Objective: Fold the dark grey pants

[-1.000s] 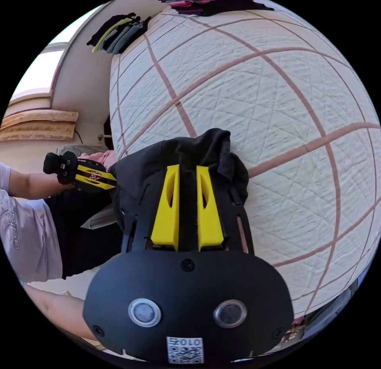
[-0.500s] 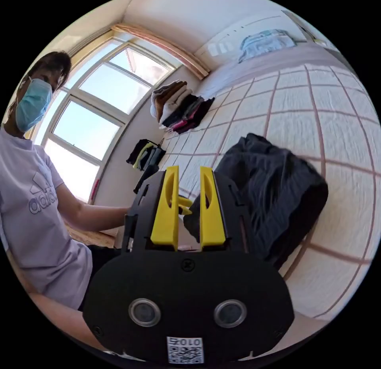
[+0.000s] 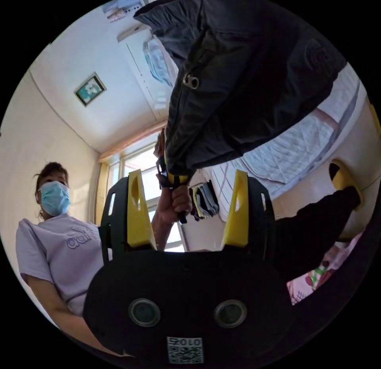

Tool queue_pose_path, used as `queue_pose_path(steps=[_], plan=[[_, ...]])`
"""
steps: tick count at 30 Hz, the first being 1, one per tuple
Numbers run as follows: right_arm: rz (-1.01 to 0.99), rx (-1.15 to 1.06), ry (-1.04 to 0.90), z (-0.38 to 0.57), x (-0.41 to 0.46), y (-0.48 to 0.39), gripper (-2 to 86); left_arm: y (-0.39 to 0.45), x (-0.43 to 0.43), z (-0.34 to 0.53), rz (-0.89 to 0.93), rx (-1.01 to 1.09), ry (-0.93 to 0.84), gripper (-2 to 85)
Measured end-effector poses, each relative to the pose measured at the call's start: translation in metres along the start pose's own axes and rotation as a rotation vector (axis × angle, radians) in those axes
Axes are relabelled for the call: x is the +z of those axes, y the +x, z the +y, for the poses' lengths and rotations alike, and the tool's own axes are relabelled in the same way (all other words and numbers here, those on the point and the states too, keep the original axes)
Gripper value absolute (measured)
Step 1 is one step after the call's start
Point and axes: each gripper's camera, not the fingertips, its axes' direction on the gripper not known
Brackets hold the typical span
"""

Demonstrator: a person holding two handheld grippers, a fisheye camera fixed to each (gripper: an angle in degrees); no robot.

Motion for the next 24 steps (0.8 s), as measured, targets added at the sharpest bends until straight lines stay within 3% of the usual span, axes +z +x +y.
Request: queue_pose_path(steps=[4,10,14,18,24], plan=[[-0.108,0.013,0.118,-0.022,-0.018,-0.018,28.9,0.024,-0.009,-0.016,-0.020,0.007,-0.002,8.7],[-0.110,0.127,0.117,-0.044,-0.026,-0.041,26.5,0.057,-0.021,-0.032,-0.127,0.047,0.035,8.6],[-0.195,0.154,0.169,-0.044,-0.032,-0.065,22.2,0.059,-0.034,-0.040,-0.046,-0.001,0.114,8.3],[-0.130,0.164,0.312,-0.028,-0.063,-0.111,14.0,0.070,-0.040,-0.050,0.006,0.025,0.104,9.0],[-0.005,0.125,0.214,-0.026,-0.086,-0.174,11.8,0.040,-0.090,-0.065,-0.055,-0.061,0.210,12.8]])
